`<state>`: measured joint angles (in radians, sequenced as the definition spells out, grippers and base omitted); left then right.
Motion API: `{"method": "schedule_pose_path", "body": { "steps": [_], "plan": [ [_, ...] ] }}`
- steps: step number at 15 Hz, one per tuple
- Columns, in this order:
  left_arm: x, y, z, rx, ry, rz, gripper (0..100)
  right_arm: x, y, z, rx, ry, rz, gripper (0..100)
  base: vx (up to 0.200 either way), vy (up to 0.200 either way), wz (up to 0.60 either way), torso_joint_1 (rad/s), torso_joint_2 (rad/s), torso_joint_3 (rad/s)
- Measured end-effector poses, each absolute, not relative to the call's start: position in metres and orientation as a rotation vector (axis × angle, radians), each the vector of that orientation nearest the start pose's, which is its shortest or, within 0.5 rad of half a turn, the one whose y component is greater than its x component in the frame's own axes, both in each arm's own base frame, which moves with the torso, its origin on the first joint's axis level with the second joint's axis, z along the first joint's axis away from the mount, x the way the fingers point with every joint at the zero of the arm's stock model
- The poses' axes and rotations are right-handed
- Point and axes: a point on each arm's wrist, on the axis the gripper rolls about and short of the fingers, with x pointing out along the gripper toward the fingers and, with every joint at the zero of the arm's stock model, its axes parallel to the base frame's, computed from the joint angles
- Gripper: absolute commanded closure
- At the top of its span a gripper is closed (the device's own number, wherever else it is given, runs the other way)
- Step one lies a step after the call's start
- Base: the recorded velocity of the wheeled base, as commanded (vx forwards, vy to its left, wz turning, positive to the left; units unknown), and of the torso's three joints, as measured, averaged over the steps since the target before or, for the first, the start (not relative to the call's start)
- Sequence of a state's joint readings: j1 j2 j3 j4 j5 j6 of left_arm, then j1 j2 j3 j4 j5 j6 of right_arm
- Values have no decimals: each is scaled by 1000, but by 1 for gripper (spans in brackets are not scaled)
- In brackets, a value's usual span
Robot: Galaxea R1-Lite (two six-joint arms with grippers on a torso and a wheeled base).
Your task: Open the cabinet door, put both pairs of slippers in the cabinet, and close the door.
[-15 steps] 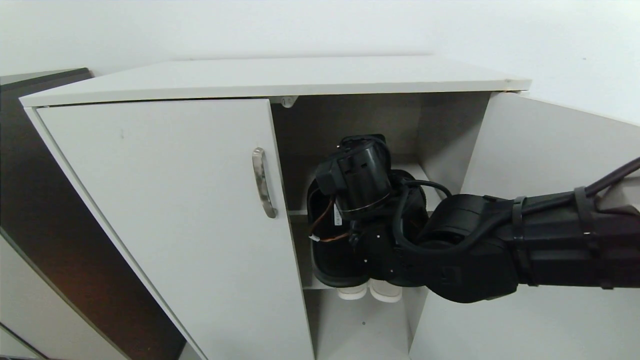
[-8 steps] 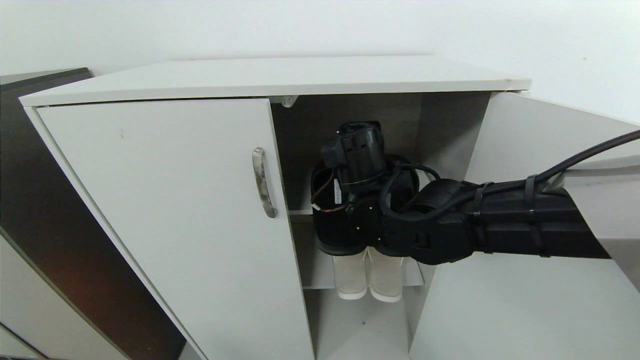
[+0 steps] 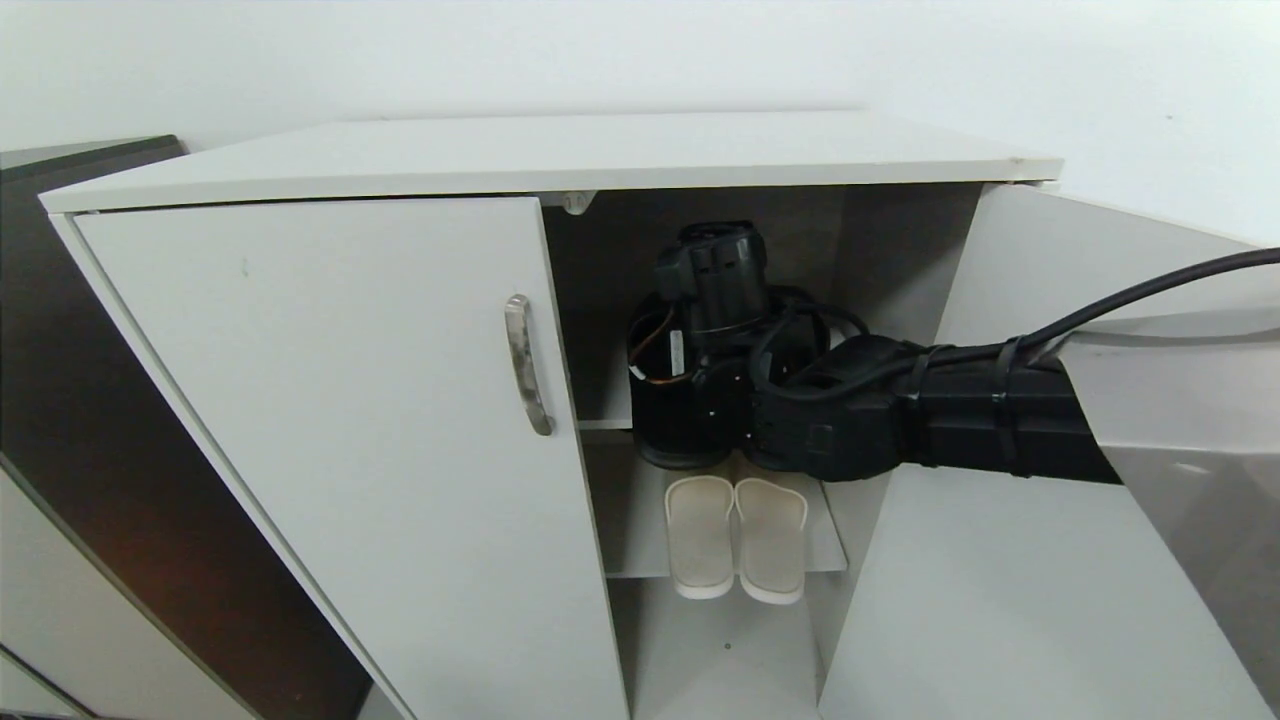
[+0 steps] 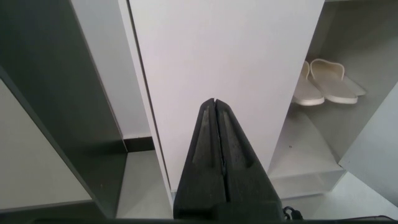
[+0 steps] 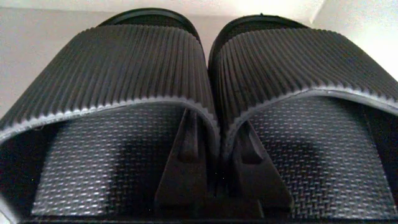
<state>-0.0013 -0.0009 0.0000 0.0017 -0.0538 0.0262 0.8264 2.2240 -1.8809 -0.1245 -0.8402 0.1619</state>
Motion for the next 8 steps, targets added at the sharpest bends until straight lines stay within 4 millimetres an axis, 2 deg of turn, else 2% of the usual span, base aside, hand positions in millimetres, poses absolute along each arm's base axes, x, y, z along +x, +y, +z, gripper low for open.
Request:
{"method": "schedule_pose_path", "body": {
  "steps": [4, 8],
  "plan": [
    [-23, -1, 75, 26, 0, -54, 100, 340, 327, 236, -12, 149, -43, 100, 0, 0, 0, 0, 0, 0],
    [-23, -1, 75, 26, 0, -54, 100, 346, 327, 228, -35, 174, -51, 100, 0, 0, 0, 0, 0, 0]
  ]
}}
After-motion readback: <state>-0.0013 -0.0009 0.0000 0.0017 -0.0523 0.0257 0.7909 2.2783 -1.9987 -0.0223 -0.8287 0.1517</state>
